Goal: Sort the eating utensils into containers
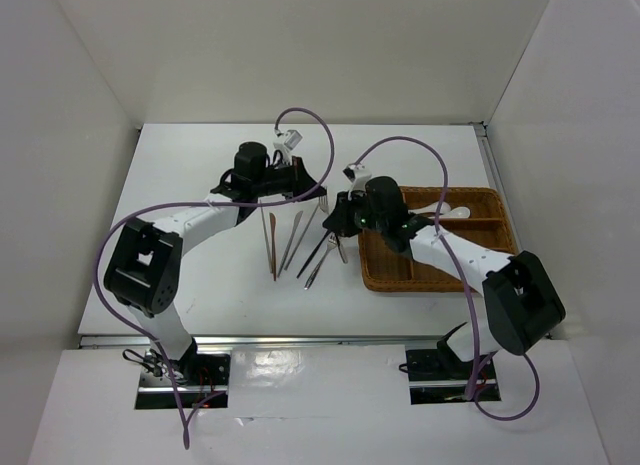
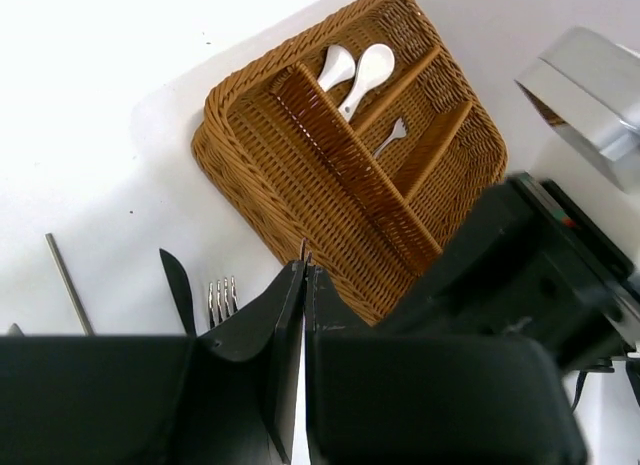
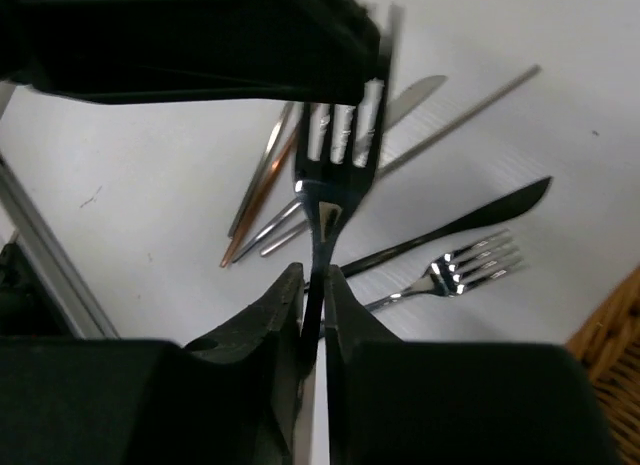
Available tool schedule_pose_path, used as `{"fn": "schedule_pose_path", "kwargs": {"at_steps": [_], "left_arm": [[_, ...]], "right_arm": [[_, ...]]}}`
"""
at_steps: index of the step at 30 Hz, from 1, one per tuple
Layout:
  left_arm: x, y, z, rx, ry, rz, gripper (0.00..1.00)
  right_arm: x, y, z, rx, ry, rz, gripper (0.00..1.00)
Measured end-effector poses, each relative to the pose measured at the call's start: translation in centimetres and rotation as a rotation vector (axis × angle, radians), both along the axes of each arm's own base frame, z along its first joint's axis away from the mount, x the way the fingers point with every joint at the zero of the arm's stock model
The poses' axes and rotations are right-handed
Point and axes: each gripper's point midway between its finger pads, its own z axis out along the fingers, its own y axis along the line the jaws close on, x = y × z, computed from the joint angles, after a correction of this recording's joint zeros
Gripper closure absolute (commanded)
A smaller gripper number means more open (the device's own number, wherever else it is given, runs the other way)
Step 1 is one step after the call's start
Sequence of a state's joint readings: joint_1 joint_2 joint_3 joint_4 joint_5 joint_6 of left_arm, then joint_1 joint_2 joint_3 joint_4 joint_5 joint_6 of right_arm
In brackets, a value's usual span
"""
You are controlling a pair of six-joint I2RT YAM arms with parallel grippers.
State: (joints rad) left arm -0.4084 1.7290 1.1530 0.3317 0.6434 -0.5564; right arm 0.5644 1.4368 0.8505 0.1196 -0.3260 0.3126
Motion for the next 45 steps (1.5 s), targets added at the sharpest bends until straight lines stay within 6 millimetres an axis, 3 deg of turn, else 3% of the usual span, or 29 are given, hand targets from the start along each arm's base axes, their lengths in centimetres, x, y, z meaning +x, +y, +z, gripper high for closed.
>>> {"fn": "schedule_pose_path", "kwargs": {"at_steps": [3,5,6,9,13,17,20,23,26,32,42,45], "left_arm": [[0.1,0.1,0.3,0.001,-0.009,0.005,0.77],[0.2,0.2,0.4,0.004,-0.008,0.012,0.64],[0.1,0.2,0.3,0.006,0.001,0.012,0.48],[-0.1,0.4,-0.2,0.029,0.019,0.019,0.31],[-0.1,1.4,-0.4,0.087,0.028,0.078,0.16],[0.2,2.8,1.7,0.114,-0.025,0.158,0.13],[0.3,3.4,3.0,0.12,-0.071,0.19,0.13],[0.2,3.6,2.4,0.13,-0.061,0.2,0.13],[-0.1,3.7,0.6,0.149,-0.021,0.197,0.14],[-0.5,3.7,-1.7,0.17,0.035,0.182,0.15],[-1.1,3.9,-2.9,0.18,0.059,0.177,0.17],[-1.3,3.9,-3.2,0.179,0.063,0.171,0.17]], "right_arm": [[0.6,-0.7,-0.4,-0.017,0.019,-0.058,1.0],[1.0,-0.8,-0.5,-0.022,0.032,-0.084,1.0],[1.3,-0.9,-0.5,-0.029,0.035,-0.109,1.0],[2.3,-1.9,-0.7,-0.055,0.056,-0.208,1.0],[4.0,-4.9,-1.1,-0.074,0.095,-0.388,1.0],[5.8,-11.6,-0.8,-0.058,0.163,-0.681,1.0],[6.7,-19.0,-0.1,0.003,0.217,-0.993,1.0],[6.2,-25.9,-0.4,0.072,0.285,-1.295,1.0],[4.6,-29.9,-1.6,0.111,0.347,-1.502,1.0],[2.0,-31.4,-3.8,0.173,0.465,-1.722,1.0],[0.7,-31.9,-6.9,0.214,0.551,-1.878,0.99],[0.5,-32.0,-7.9,0.19,0.572,-1.89,0.92]]}}
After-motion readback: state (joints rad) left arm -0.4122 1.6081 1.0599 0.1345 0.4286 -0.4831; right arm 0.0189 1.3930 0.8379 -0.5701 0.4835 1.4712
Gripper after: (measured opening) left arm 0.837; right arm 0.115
